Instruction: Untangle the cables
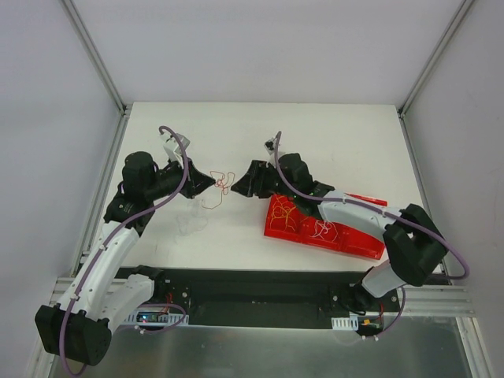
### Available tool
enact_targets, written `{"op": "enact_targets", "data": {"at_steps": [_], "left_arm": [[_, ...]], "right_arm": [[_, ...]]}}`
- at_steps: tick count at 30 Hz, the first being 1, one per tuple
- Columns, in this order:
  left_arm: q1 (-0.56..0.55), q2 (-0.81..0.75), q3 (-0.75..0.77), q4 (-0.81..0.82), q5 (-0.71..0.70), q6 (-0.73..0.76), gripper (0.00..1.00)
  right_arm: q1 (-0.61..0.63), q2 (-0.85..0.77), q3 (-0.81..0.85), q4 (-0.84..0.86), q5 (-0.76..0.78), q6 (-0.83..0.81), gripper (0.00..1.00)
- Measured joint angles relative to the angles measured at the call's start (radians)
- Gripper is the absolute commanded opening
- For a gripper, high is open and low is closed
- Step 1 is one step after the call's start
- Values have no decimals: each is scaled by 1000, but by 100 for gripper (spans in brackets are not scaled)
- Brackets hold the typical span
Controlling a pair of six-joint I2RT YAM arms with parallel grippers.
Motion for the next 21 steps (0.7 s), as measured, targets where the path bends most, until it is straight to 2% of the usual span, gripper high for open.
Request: {"op": "enact_targets", "data": {"at_steps": [2, 5, 6, 8, 12, 15, 21], "left_arm": [[0, 0, -4, 16, 19, -8, 0], [0, -2, -7, 23, 34, -19, 0], [0, -2, -7, 27, 40, -21, 0], [0, -3, -7, 36, 45, -23, 0], [0, -14, -10, 44, 45, -27, 0], [0, -25, -16, 45, 42, -34, 0], [0, -27, -18, 45, 38, -45, 0]], "right_arm": [[5, 27, 0, 35, -3, 16, 52], [12, 62, 0, 77, 8, 30, 37], [14, 68, 0, 90, 14, 34, 37], [19, 76, 0, 111, 29, 43, 41], [70, 81, -49, 208, 96, 36, 55], [130, 104, -80, 273, 131, 30, 58], [200, 261, -97, 488, 188, 35, 62]]}}
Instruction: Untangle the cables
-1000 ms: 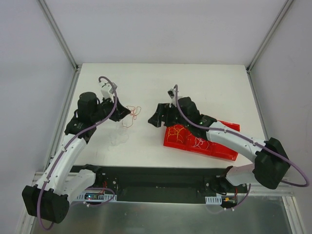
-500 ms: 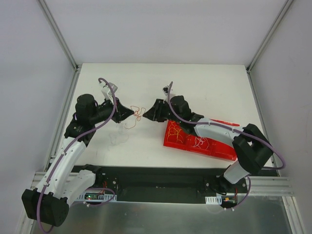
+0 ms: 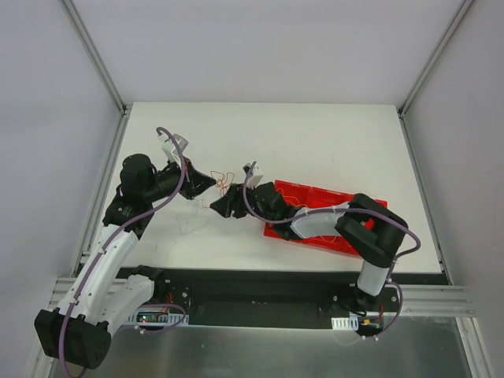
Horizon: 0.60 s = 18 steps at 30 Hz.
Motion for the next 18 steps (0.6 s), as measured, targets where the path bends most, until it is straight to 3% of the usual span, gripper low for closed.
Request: {"op": "enact_targets", "data": {"at_steps": [3, 8, 10, 13, 18], "left_arm": [[0, -1, -2, 0, -1, -2, 0], [0, -3, -4, 2, -8, -3, 0], [0, -5, -5, 5, -15, -4, 0], [0, -8, -5, 7, -19, -4, 0], [0, -30, -5, -3, -79, 2, 0]], "right_arm": [[1, 58, 1, 47, 50, 5, 61], [0, 96, 18, 89, 142, 19, 42], [0, 99, 22, 104, 173, 24, 29], [-1, 99, 21, 126, 220, 25, 1], [-19, 74, -27, 113, 285, 20, 0]]}}
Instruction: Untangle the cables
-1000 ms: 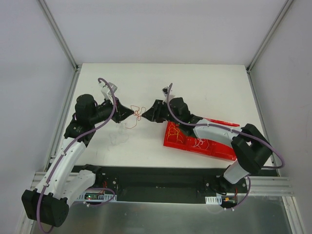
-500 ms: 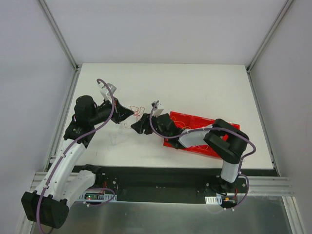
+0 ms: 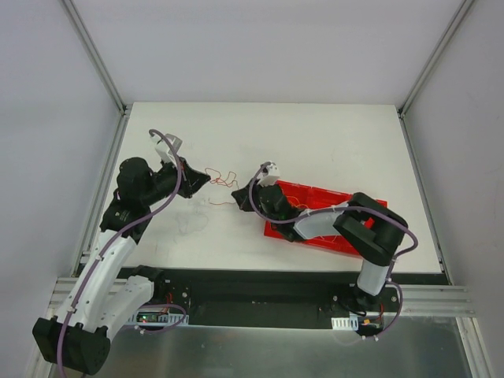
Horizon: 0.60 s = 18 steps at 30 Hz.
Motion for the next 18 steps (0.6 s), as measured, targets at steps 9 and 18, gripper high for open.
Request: {"op": "enact_targets", "data": {"at_steps": [9, 18], "left_arm": [[0, -203, 0, -142, -676, 27, 0], [8, -220, -1, -246, -1177, -7, 0]], "right_arm": [[-41, -441, -113, -364, 226, -162, 1], [-255, -869, -88, -597, 172, -264, 0]]}}
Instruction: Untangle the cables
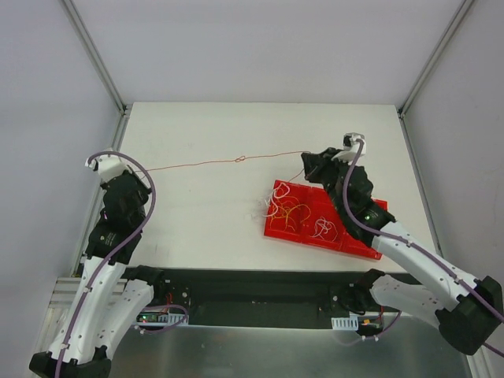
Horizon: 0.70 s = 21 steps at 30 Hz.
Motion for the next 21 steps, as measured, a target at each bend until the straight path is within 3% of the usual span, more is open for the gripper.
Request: {"op": "enact_targets", "data": {"at_steps": [5, 10, 16, 21], "left_arm": [[9, -2, -1, -23, -117, -26, 0], [13, -2, -11, -32, -143, -34, 0], [16, -7, -17, -10, -21, -18, 0], [19, -15, -26, 22, 65, 5, 0]], "right_arm": [[-65, 51, 85, -121, -158, -20, 0], [-68, 250, 288, -165, -391, -20, 0], [-7, 523, 579, -179, -619, 10, 0], [48, 609, 670, -172, -698, 53, 0]]}}
